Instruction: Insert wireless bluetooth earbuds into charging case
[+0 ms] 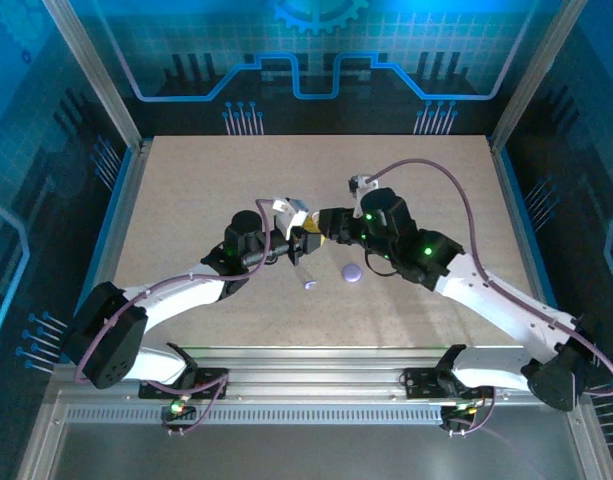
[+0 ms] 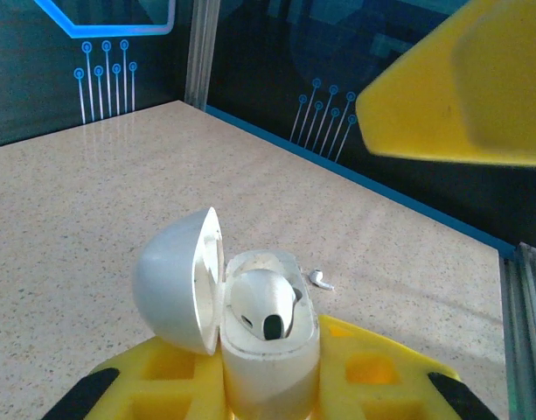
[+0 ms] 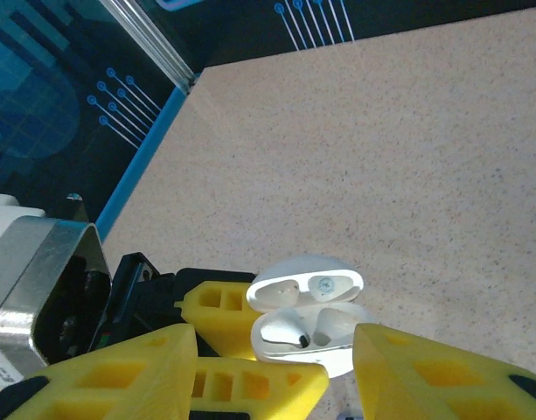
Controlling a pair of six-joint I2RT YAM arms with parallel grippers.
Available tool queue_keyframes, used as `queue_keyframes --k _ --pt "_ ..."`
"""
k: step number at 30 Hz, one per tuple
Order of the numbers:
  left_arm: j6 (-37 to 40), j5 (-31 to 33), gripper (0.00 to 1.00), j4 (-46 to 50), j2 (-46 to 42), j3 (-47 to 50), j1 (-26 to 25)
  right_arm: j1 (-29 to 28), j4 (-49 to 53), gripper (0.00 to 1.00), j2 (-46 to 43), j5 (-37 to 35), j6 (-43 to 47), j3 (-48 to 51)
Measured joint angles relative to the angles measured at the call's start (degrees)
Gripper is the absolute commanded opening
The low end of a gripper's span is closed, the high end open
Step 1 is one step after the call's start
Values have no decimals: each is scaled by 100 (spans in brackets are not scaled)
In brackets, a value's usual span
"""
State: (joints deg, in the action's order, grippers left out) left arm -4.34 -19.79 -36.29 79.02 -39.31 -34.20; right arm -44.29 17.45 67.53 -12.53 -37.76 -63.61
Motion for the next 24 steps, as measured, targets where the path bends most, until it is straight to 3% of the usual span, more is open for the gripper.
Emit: queue_keyframes --k 13,24 --pt "326 -107 21 498 -227 -149 0 1084 -275 49 -490 1137 549 669" --pt "597 -61 20 1222 -227 -417 0 1668 299 49 -490 1731 568 662"
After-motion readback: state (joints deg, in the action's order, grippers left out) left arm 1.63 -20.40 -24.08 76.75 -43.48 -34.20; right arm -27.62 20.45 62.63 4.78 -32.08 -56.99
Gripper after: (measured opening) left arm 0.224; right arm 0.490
